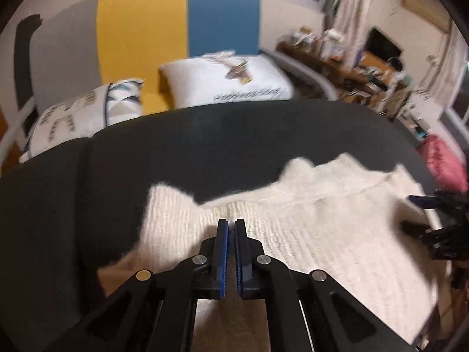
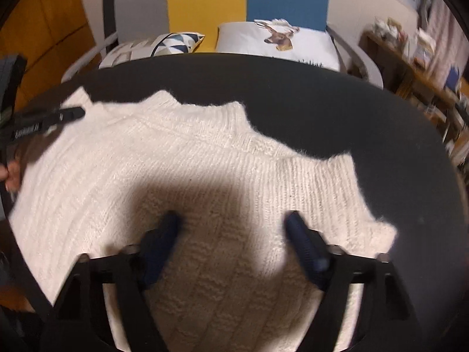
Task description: Fold clothes
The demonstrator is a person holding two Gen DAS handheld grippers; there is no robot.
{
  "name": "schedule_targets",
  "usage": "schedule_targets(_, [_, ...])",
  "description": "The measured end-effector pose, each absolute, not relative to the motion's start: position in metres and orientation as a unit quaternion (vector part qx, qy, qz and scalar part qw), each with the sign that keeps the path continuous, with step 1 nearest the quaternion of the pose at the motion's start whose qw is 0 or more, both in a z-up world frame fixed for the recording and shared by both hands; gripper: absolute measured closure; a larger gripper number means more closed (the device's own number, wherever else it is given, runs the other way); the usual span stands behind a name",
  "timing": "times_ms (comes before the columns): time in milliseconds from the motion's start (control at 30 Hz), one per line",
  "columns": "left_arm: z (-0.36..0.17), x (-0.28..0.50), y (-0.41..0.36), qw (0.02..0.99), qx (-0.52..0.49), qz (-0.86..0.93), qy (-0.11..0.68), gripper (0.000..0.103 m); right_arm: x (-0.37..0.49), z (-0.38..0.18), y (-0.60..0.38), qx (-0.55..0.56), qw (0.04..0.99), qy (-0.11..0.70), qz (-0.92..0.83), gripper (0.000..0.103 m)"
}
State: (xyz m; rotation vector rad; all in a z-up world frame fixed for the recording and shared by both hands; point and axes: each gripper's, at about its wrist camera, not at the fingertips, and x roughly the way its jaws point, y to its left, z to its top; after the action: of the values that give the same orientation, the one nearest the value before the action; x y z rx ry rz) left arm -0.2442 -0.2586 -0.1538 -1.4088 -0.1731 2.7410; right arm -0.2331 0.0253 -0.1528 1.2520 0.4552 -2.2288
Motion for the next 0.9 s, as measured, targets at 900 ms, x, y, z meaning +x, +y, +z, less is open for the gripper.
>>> schedule_targets(900, [-0.203, -0.059, -0.366, 0.226, -0.431, 0.799, -0.354, 0.073, -0.146, -0.133, -0.008, 0.520, 0.467, -0.074, -0.711, 0.016])
